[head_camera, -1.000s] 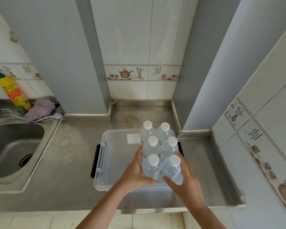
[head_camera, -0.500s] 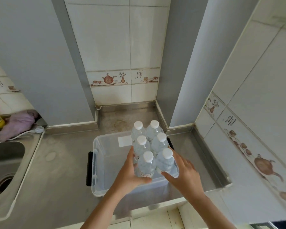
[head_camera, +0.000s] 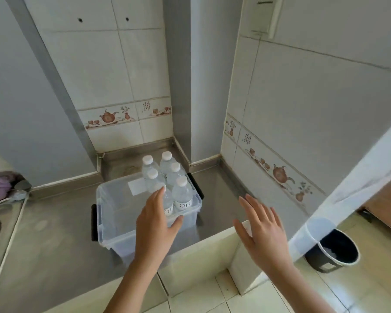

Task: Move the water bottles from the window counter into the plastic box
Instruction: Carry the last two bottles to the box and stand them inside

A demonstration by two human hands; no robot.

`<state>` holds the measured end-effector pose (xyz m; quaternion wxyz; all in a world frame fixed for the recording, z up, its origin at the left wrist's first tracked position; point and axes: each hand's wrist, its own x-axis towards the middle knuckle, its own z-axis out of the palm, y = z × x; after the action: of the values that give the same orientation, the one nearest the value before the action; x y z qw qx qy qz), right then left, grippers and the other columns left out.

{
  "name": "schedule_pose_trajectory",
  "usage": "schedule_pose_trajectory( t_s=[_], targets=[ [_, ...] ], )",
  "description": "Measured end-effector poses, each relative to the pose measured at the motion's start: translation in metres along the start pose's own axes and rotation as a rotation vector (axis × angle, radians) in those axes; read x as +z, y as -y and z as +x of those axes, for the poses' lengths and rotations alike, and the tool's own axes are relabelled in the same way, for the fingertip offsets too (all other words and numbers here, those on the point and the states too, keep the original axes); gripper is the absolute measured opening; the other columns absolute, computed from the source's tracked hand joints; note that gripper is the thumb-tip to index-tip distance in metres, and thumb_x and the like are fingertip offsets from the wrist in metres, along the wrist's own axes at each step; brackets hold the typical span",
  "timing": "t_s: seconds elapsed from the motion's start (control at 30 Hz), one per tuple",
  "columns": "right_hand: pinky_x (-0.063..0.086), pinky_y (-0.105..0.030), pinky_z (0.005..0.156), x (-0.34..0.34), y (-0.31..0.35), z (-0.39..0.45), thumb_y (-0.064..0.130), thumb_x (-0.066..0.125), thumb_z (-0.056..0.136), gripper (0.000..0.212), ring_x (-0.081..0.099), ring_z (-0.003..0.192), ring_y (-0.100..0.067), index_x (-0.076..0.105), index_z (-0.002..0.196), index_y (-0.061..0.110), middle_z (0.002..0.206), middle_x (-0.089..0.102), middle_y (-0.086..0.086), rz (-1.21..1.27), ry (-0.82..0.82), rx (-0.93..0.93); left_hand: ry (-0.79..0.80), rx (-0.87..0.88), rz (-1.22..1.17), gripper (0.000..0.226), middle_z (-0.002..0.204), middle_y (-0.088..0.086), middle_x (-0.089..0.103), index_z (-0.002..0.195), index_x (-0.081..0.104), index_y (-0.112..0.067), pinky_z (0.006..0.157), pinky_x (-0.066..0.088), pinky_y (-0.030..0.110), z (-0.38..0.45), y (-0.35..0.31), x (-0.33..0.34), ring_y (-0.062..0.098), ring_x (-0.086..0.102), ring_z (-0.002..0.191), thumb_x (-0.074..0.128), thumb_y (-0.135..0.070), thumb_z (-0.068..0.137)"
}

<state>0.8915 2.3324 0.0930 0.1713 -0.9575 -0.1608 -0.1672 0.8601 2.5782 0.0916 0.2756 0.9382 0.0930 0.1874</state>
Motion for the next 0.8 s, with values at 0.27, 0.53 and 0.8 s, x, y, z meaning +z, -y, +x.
schedule_pose_trajectory(
  t_s=[0.27, 0.53, 0.8],
  targets=[
    [0.035, -0.055, 0.106, -0.086, -0.079, -0.14, 0.049, 0.032, 0.095, 0.057, 0.045, 0.132, -0.03, 0.044, 0.14, 0.017, 0.143, 0.049, -0.007, -0.097, -0.073, 0.29, 0.223, 0.277, 0.056, 0.087, 0.155, 0.006, 0.04, 0.154, 0.027, -0.02, 0.109, 0.04, 0.042, -0.09, -0.126, 0.059, 0.024, 0.043, 0.139, 0.073, -0.043, 0.083],
    [0.037, -0.057, 0.103, -0.163, -0.153, -0.26, 0.045, 0.036, 0.091, 0.056, 0.048, 0.127, -0.031, 0.049, 0.136, 0.014, 0.141, 0.051, -0.008, -0.223, -0.187, 0.638, 0.341, 0.675, 0.076, 0.073, 0.15, 0.0, 0.047, 0.149, 0.035, -0.025, 0.102, 0.044, 0.042, -0.162, -0.266, 0.117, 0.022, 0.048, 0.134, 0.055, -0.059, 0.088],
    [0.034, -0.056, 0.104, -0.205, -0.232, -0.325, 0.047, 0.036, 0.092, 0.056, 0.044, 0.13, -0.03, 0.048, 0.137, 0.016, 0.144, 0.047, -0.01, -0.313, -0.265, 0.934, 0.48, 0.992, 0.012, 0.07, 0.141, 0.005, 0.056, 0.143, 0.046, -0.021, 0.098, 0.05, 0.045, -0.195, -0.397, 0.194, 0.025, 0.056, 0.126, 0.039, -0.06, 0.086]
  ],
)
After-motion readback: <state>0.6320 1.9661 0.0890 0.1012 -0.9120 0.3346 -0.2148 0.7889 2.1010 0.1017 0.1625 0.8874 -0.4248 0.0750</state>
